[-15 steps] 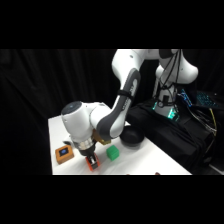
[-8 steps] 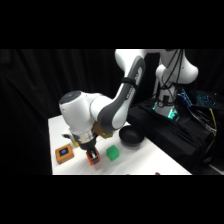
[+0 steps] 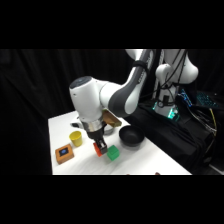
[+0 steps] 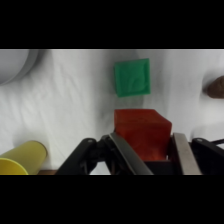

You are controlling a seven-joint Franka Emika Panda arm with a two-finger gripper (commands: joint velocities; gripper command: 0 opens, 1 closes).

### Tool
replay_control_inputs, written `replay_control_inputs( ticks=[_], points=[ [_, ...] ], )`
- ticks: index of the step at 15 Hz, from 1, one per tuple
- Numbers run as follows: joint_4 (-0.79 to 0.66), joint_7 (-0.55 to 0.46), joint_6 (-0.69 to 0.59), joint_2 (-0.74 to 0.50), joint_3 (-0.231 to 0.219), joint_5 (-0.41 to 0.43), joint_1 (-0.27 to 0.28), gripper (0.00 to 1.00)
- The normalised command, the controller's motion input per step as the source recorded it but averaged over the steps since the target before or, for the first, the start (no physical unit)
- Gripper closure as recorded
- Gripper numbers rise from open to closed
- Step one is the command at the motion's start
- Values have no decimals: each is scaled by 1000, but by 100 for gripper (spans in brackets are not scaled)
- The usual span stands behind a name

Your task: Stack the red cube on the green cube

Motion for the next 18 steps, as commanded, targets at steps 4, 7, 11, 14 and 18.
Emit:
replay_control_inputs(
  ticks=[4,7,11,14,18],
  points=[
    [-426,20,73,-376,2,15,43,75],
    [-345,-13,149,-265,16,36,23,75],
    [-311,-42,204,-225,20,55,11,75],
    [-281,-66,304,-185,12,53,2,75],
    [-235,-56,300,-151,-8,16,14,75]
  ],
)
